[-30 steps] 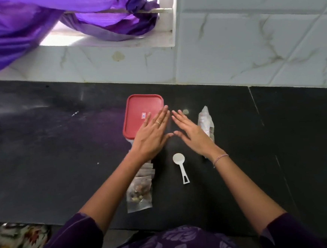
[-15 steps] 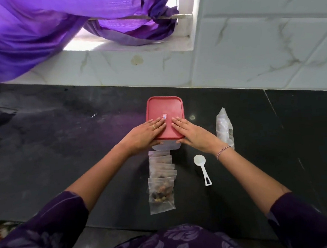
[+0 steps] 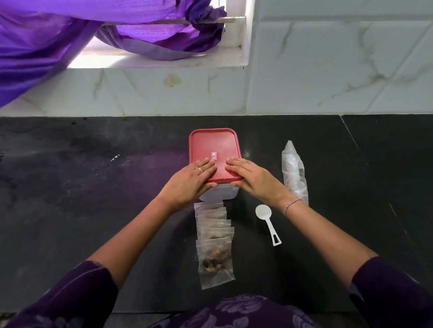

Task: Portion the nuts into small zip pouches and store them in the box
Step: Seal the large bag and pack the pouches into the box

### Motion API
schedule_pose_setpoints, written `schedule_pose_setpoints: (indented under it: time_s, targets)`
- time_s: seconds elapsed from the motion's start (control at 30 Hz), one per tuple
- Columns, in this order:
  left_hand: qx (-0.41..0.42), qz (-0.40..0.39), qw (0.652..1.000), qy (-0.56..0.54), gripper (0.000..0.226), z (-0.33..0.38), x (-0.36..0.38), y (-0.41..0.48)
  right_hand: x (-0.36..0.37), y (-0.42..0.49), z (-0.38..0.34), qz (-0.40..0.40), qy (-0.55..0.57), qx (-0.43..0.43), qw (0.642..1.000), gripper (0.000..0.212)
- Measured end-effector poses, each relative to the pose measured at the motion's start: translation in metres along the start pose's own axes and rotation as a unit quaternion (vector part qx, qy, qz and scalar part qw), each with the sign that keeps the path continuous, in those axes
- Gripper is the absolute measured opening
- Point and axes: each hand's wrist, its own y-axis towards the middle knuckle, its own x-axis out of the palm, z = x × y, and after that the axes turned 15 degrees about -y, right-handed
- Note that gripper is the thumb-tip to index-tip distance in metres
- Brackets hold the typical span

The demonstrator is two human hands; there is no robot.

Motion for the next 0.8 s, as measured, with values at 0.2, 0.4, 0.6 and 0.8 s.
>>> schedule_pose_setpoints:
  time_s: [0.2, 0.4, 0.6, 0.8]
  targets:
    - [0.004, 0.085, 0.995, -0.055, 0.071, -0.001, 0.004, 0.001, 0.01, -0.009, -0.017, 0.082, 0.151, 0.117, 0.978, 0.06]
    - [0.008, 0.187, 0.972, -0.141, 0.058, 0.004, 0.005, 0.001, 0.017, -0.012, -0.034, 0.068, 0.294, 0.27, 0.914, 0.081]
    - [-0.032, 0.345, 0.895, -0.281, 0.046, 0.015, -0.001, 0.009, 0.007, -0.01, -0.04, 0.047, 0.279, 0.268, 0.921, 0.059]
    - [-0.124, 0.527, 0.745, -0.389, 0.025, 0.019, -0.025, 0.015, -0.004, -0.005, -0.047, 0.028, 0.224, 0.297, 0.928, 0.046]
